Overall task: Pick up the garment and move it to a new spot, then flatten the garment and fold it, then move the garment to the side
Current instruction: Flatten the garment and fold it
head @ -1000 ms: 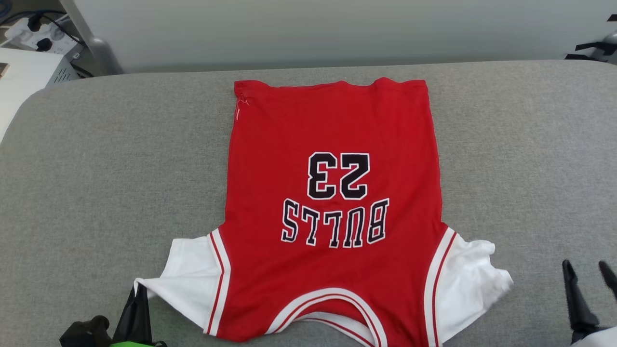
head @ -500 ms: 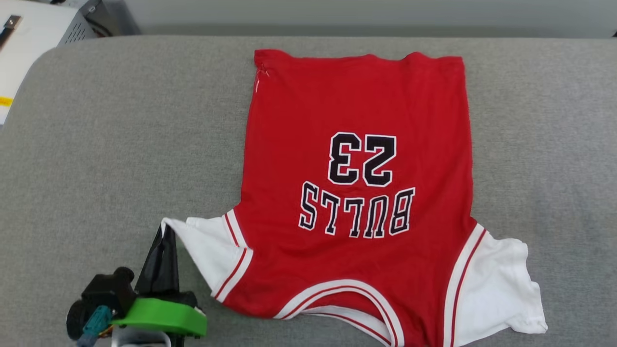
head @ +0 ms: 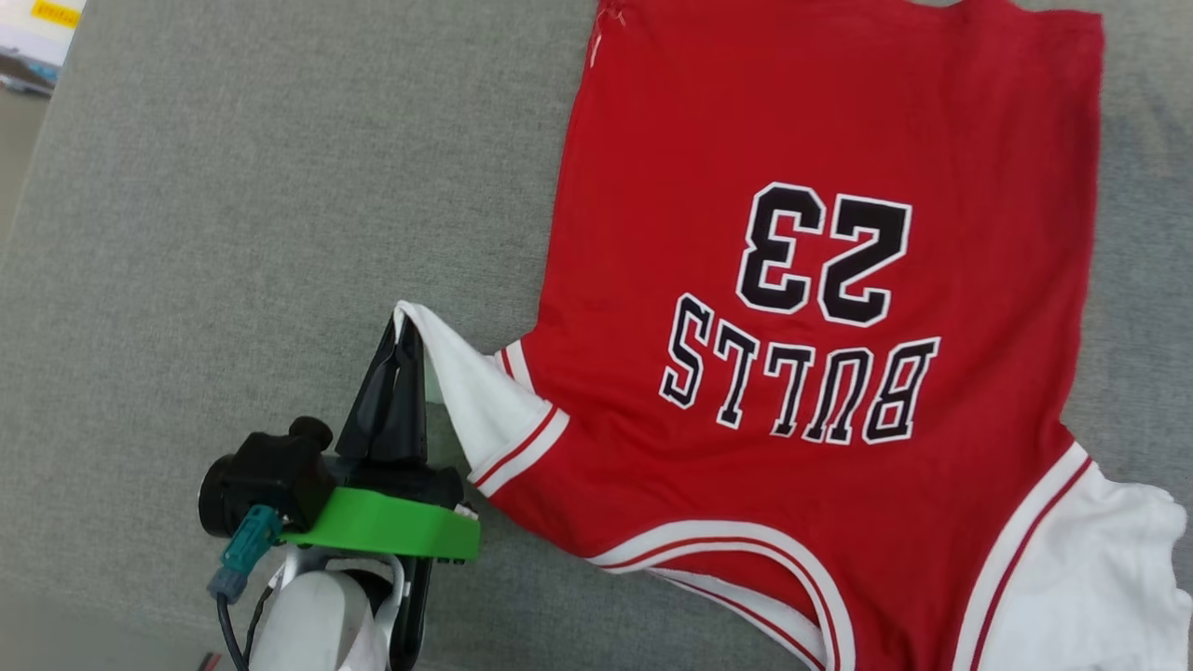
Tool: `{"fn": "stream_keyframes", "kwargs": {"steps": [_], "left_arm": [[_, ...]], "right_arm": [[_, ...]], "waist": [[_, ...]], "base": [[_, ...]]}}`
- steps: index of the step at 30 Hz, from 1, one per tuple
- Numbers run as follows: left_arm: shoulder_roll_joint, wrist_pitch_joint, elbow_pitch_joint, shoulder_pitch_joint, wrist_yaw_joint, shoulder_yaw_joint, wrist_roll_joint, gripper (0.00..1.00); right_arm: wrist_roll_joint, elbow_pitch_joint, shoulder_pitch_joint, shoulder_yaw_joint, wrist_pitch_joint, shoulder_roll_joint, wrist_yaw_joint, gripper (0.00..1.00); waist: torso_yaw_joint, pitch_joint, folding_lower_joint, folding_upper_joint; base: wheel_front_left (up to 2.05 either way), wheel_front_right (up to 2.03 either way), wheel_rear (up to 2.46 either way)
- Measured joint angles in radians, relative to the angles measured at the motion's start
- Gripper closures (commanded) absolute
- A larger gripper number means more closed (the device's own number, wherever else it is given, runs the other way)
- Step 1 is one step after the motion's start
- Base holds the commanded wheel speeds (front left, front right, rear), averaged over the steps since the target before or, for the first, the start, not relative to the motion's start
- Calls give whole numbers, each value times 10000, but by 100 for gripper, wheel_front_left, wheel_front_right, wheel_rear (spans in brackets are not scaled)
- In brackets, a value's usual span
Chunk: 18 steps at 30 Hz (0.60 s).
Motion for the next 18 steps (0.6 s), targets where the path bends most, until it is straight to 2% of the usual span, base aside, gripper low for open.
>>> {"fn": "stream_keyframes", "kwargs": {"steps": [3,8,18], "left_arm": [[0,0,-228,-201,201,-291,-100,100],[0,0,-497,-489,460,-654,-261,100],[-2,0,-792,-1056,752,-1129,-426,100]], "right_arm": [[240,523,-592,560,1289,-155,-2,0],[337,1014,-1276,1220,2470,-314,-2,0],[-157,1965,-1637,1829,2957,-562,-6,0]], "waist": [[281,423,0,0],[681,1115,0,0],[1251,2367,-1,0]], "base": [[0,0,0],[0,0,0],[0,0,0]]}}
